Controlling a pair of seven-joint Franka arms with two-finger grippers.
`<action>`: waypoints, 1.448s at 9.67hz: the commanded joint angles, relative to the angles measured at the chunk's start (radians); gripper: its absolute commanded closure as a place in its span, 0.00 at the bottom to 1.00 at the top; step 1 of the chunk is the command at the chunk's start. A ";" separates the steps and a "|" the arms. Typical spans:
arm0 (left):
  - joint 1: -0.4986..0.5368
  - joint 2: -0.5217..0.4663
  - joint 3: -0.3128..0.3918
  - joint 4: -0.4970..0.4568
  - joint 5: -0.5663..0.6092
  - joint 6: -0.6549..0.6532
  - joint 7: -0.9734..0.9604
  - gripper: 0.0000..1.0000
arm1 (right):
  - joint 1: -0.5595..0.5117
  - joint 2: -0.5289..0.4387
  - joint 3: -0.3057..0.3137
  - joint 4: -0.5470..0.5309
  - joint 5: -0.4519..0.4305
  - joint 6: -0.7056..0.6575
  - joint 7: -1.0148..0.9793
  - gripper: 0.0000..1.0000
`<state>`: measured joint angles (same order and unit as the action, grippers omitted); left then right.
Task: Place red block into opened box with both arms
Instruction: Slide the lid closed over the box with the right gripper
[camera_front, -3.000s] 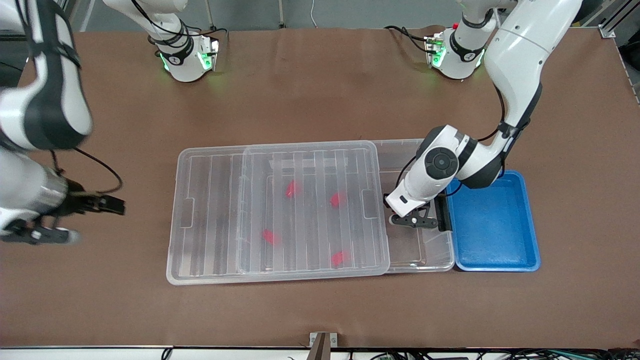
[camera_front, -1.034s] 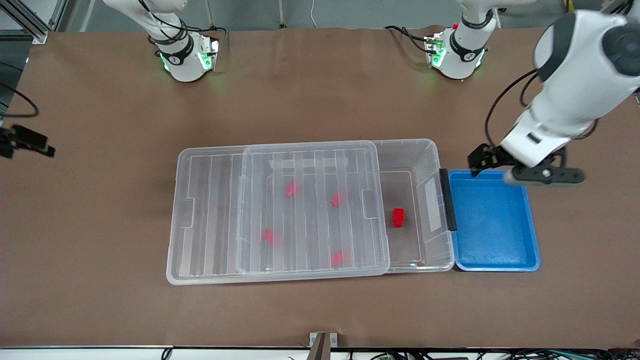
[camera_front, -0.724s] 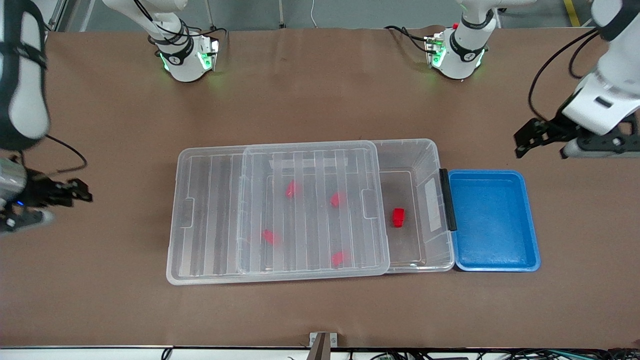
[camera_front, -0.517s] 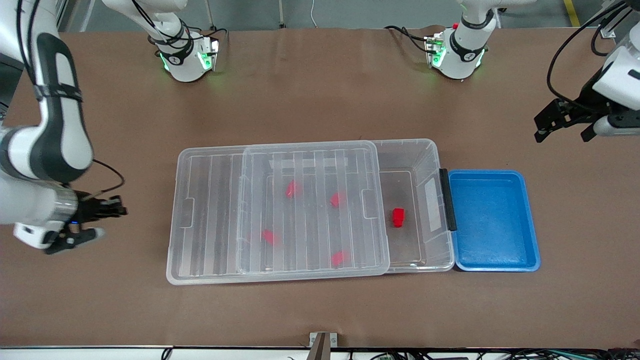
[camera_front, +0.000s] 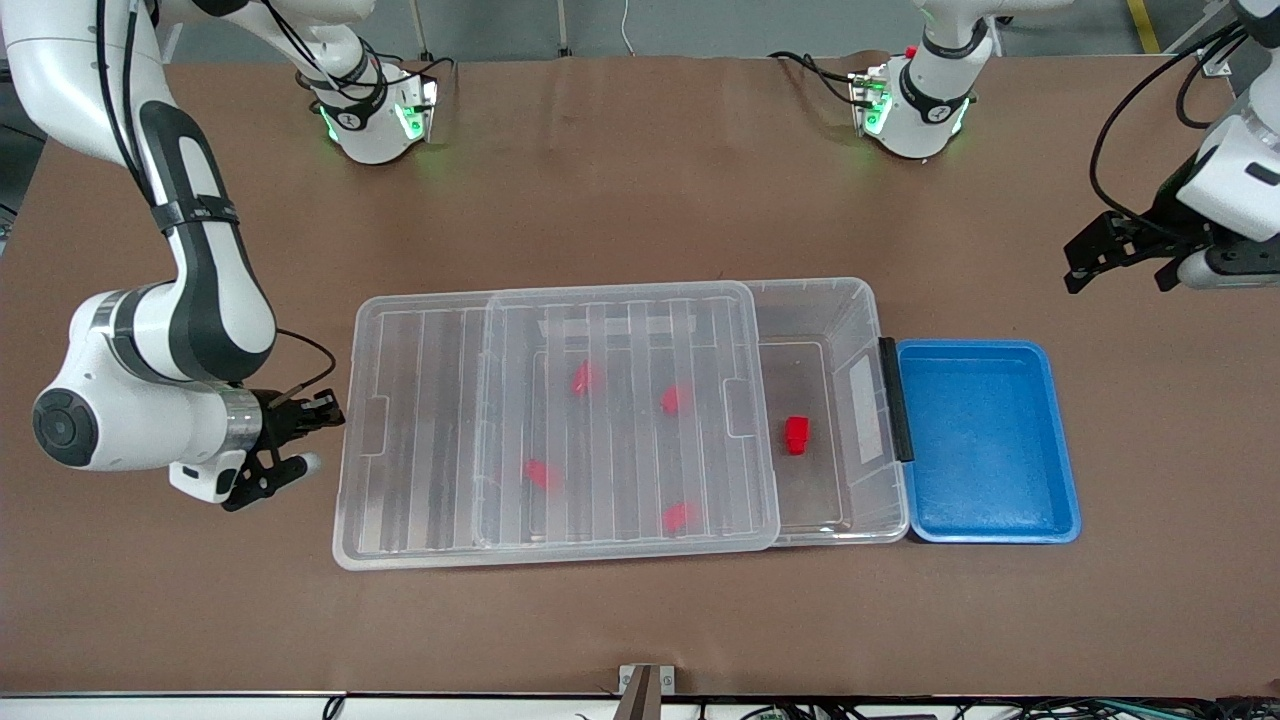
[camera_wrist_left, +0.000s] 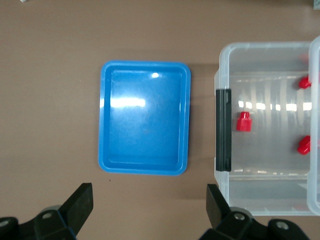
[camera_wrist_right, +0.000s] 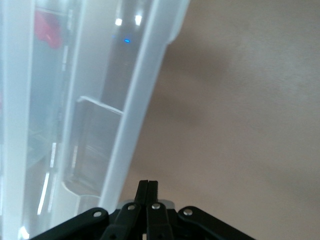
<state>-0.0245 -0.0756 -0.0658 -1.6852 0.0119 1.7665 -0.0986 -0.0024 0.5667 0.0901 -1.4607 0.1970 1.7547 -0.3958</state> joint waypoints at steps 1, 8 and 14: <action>-0.002 0.080 0.021 0.111 -0.017 -0.053 0.008 0.00 | 0.018 0.004 0.008 -0.009 0.042 -0.015 0.024 1.00; -0.002 0.143 0.037 0.223 -0.079 -0.186 0.000 0.00 | 0.090 0.030 0.019 0.002 0.186 -0.003 0.143 1.00; -0.009 0.097 0.029 0.139 -0.044 -0.182 0.011 0.00 | 0.127 0.051 0.017 0.002 0.275 0.028 0.169 1.00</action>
<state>-0.0281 0.0492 -0.0363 -1.4824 -0.0540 1.5898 -0.0986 0.1191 0.6161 0.1068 -1.4613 0.4376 1.7780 -0.2434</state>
